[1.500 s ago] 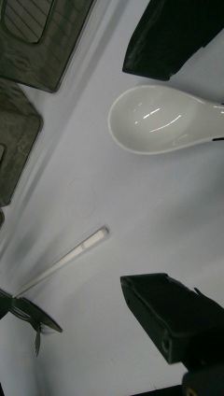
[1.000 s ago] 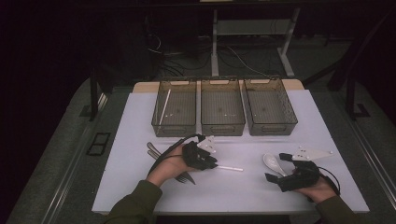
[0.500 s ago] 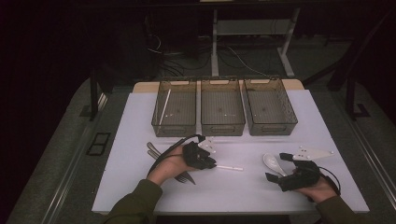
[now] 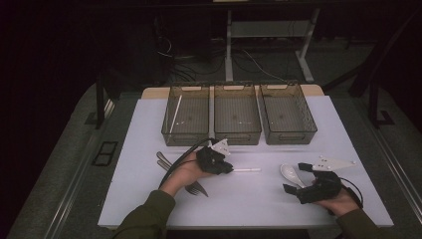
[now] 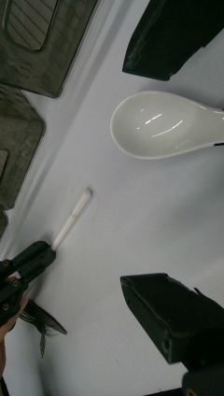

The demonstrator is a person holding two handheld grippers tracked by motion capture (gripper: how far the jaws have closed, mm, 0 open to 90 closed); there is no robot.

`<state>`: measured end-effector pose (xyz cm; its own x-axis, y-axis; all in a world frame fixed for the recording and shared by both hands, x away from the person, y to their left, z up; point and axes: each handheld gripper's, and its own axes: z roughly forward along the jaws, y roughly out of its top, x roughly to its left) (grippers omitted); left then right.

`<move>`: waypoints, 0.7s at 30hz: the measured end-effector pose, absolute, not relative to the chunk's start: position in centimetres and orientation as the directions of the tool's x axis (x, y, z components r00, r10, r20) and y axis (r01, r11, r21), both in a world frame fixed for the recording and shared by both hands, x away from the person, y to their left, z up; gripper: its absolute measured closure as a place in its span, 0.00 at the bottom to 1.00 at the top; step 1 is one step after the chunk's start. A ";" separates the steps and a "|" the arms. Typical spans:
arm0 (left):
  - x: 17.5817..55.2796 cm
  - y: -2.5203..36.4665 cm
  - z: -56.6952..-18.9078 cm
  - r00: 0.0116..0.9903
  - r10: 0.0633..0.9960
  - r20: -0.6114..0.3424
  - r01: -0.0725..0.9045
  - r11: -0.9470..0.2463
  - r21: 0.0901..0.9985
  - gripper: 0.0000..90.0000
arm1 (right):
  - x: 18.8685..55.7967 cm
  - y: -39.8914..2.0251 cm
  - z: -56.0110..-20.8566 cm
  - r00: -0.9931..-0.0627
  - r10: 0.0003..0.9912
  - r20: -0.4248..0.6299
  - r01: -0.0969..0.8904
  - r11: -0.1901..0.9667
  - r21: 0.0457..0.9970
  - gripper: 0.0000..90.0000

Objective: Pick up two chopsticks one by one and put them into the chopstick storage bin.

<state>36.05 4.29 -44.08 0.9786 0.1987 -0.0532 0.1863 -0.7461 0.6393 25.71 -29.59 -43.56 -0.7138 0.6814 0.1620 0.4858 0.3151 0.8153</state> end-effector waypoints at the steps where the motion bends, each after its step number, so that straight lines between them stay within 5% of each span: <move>1: 36.2 4.2 -44.1 0.977 0.205 -0.052 0.190 -0.745 0.640 0.92 | 25.7 -29.6 -43.6 -0.714 0.681 0.162 0.486 0.315 0.815 0.01; 21: 36.5 3.0 -44.3 0.959 0.271 -0.087 0.254 -0.677 0.691 0.87 | 25.7 -29.6 -43.6 -0.713 0.682 0.161 0.486 0.316 0.815 0.01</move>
<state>36.47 3.02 -44.26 0.9585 0.2714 -0.0866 0.2541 -0.6768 0.6909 25.72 -29.60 -43.57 -0.7134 0.6819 0.1614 0.4862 0.3158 0.8148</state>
